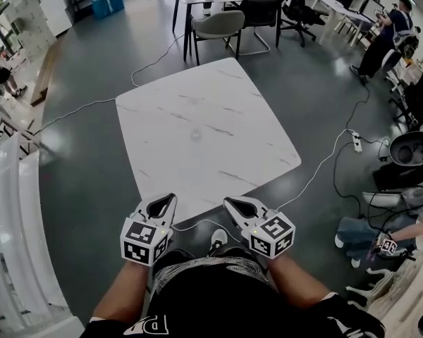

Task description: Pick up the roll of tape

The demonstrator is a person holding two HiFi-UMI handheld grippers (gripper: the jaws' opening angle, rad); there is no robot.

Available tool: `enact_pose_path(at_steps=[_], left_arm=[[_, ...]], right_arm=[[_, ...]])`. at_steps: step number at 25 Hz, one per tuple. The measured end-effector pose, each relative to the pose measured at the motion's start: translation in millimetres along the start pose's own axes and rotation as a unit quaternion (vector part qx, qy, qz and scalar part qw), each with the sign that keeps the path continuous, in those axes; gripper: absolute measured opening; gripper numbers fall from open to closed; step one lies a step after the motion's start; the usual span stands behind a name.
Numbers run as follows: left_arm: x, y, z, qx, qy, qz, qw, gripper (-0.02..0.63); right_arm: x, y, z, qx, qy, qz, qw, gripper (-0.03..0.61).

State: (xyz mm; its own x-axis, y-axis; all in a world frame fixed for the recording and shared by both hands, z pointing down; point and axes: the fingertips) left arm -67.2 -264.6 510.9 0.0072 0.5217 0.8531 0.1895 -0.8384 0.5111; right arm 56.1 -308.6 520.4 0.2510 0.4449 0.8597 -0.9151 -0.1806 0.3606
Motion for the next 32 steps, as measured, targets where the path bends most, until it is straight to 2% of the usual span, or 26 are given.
enact_pose_path(at_steps=[5,9,19,25,29,32], left_arm=[[-8.2,13.1,-15.9,-0.017,-0.02,-0.001,0.9996,0.02],[-9.3,19.0,-25.4,-0.016,-0.012,-0.01,0.9998,0.02],[-24.5,41.3,-50.4,0.043,0.014,-0.01,0.9989,0.02],[-23.7,52.1,-73.0,0.06,0.032,-0.015,0.9976,0.02],[-18.1,78.3,-91.6,0.072,0.05,-0.022,0.9959,0.021],[-5.1,105.6,-102.7,0.081,0.061,-0.042,0.9939,0.026]], right_arm=[[-9.4,5.2,25.5,0.002,0.005,-0.002,1.0,0.005],[-11.9,11.9,31.1,0.01,0.015,-0.003,1.0,0.005],[-27.0,39.5,30.2,0.058,0.026,0.01,0.998,0.005],[-25.4,62.0,21.5,0.08,0.024,-0.004,0.996,0.005],[-21.2,73.1,21.9,0.098,0.021,-0.01,0.995,0.005],[-13.6,74.1,22.3,0.113,0.029,-0.016,0.993,0.005]])
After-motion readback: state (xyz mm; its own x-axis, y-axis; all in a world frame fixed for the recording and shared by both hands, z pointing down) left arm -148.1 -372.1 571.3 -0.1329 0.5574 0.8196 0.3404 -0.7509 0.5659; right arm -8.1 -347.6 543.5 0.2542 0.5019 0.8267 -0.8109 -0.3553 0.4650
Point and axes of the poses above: the fingertips, and each gripper's own axes: y forward along the fingers, z to its right, x out of its underside, and after that the axes turned 2 degrees about y, right-handed
